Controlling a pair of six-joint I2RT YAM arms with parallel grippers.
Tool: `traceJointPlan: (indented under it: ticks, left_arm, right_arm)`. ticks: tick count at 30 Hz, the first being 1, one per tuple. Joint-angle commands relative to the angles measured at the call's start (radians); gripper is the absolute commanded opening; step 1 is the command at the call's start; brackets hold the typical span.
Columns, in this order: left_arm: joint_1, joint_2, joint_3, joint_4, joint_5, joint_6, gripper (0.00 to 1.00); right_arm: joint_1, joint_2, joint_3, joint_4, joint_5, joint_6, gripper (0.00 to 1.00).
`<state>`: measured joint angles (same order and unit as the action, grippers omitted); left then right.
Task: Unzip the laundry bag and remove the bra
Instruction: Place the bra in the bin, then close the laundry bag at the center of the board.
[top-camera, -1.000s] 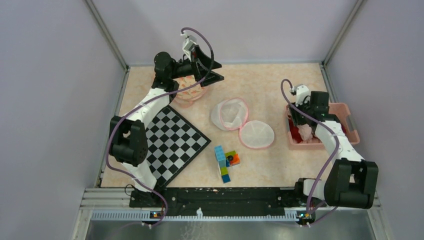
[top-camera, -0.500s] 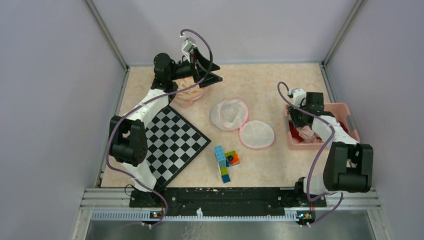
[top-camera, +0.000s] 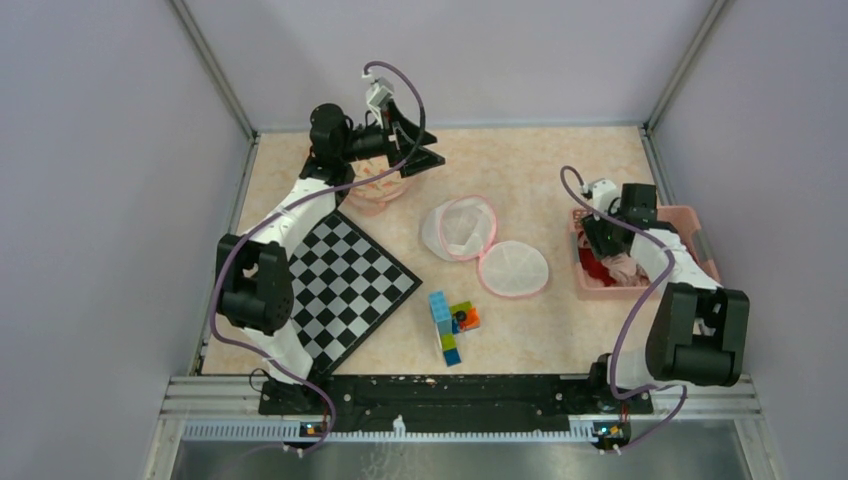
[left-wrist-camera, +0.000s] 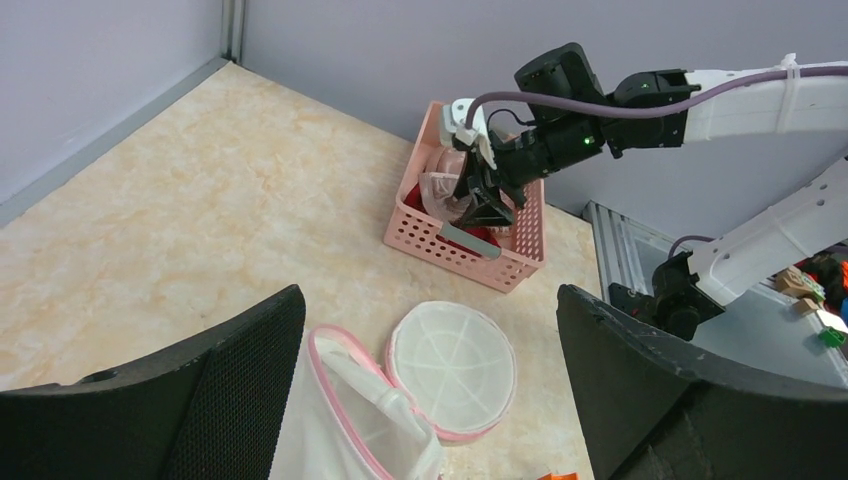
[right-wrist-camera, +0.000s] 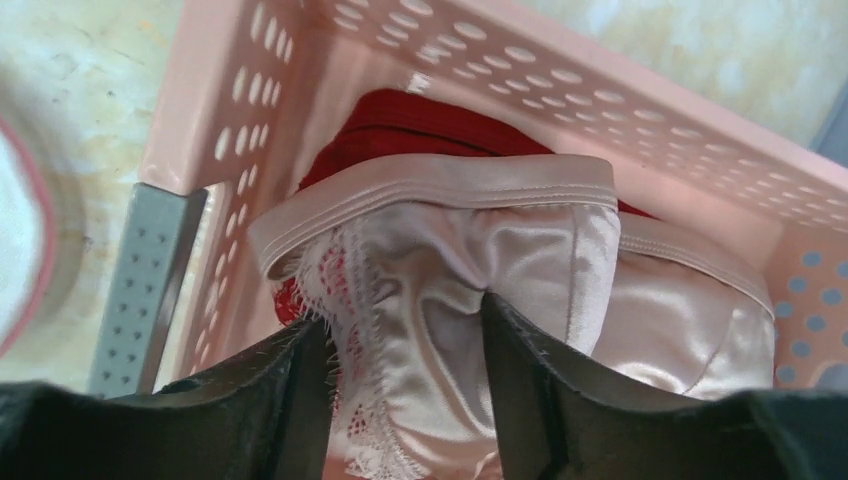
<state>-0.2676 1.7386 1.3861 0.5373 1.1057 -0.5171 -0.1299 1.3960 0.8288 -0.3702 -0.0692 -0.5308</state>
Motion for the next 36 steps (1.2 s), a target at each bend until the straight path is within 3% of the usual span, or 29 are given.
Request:
traceJointPlan:
  ticks: [1, 8, 18, 23, 27, 36]
  left_arm:
    - [0.007, -0.046, 0.02, -0.016, -0.014, 0.036, 0.99]
    - [0.007, -0.022, 0.123, -0.401, -0.174, 0.273, 0.99]
    - [0.004, 0.041, 0.194, -0.713, -0.253, 0.434, 0.99]
    - [-0.033, 0.078, 0.231, -0.905, -0.35, 0.647, 0.99]
    - [-0.039, 0.065, 0.168, -0.976, -0.374, 0.761, 0.99]
    - [-0.039, -0.011, 0.072, -0.959, -0.304, 0.789, 0.99]
  right_arm:
    - [-0.014, -0.038, 0.098, -0.077, -0.18, 0.001, 0.6]
    - [-0.01, -0.123, 0.206, -0.131, -0.31, 0.064, 0.67]
    - [0.014, -0.116, 0.351, -0.15, -0.387, 0.124, 0.67]
    - [0.086, -0.113, 0.342, -0.128, -0.44, 0.197, 0.67]
    - [0.151, -0.087, 0.317, -0.131, -0.503, 0.188, 0.66]
    - [0.238, -0.125, 0.183, -0.271, -0.598, 0.099, 0.64]
